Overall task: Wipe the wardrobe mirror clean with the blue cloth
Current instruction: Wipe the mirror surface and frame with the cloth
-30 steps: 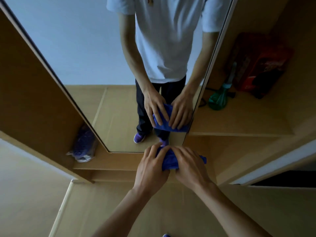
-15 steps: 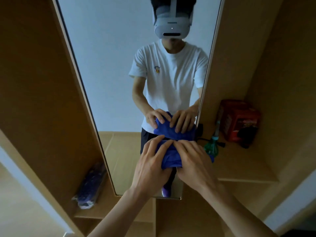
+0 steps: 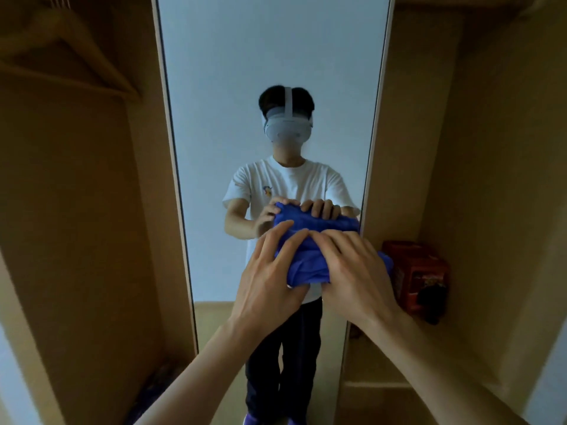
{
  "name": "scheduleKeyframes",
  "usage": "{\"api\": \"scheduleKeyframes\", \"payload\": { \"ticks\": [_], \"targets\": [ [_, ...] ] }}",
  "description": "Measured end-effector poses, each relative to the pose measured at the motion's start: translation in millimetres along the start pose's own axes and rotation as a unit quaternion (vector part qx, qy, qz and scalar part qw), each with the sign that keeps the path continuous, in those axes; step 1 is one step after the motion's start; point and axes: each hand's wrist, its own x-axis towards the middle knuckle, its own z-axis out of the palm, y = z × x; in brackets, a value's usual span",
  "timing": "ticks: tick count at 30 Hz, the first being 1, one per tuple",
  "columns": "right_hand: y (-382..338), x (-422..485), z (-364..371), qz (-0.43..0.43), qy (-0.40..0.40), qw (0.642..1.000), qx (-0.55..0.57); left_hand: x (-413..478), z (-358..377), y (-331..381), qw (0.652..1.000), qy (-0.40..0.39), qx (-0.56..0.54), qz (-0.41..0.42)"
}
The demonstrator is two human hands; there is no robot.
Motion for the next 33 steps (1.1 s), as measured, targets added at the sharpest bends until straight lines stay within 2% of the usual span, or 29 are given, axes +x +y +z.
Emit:
{"api": "scheduleKeyframes", "payload": {
  "ticks": [13, 24, 28, 33],
  "targets": [
    [-9, 88, -62, -0.045, 0.1, 0.992, -0.067, 88, -72, 2, 0.992, 0.067, 0.027, 0.101],
    [5, 185, -127, -0.069, 0.191, 0.968, -0.148, 200, -133, 1, 0.987, 0.098, 0.045, 0.119],
    [17, 223, -160, -0.08, 0.189, 0.966, -0.156, 245, -157, -5, 0.978, 0.093, 0.138, 0.122],
    [37, 266, -186, -0.046, 0.098, 0.987, -0.119, 293, -173, -8, 0.951, 0.086, 0.262, 0.141]
  ]
}}
